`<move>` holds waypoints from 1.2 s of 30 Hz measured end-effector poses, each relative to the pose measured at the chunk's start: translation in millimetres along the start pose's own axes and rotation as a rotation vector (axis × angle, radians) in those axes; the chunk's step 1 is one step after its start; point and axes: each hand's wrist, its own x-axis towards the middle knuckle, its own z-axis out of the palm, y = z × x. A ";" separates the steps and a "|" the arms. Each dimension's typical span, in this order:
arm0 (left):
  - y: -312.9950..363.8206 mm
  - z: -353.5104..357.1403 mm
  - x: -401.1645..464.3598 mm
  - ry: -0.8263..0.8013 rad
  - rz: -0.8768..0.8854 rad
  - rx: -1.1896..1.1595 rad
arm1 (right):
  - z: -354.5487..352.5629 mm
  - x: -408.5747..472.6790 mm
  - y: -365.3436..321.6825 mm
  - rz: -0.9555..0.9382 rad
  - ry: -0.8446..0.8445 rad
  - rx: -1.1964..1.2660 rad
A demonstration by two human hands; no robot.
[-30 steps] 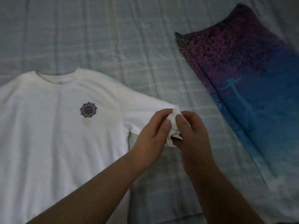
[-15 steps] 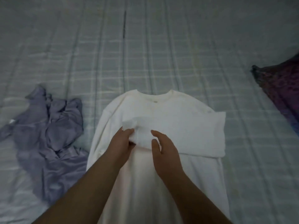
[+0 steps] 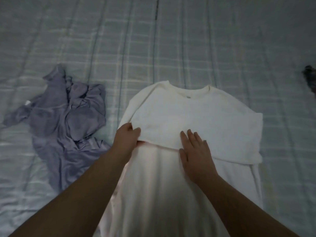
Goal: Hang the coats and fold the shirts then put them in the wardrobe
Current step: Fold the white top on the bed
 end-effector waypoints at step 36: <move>-93.8 -192.9 -178.3 -0.006 0.091 0.481 | 40.3 -133.5 -220.3 -0.338 0.040 0.044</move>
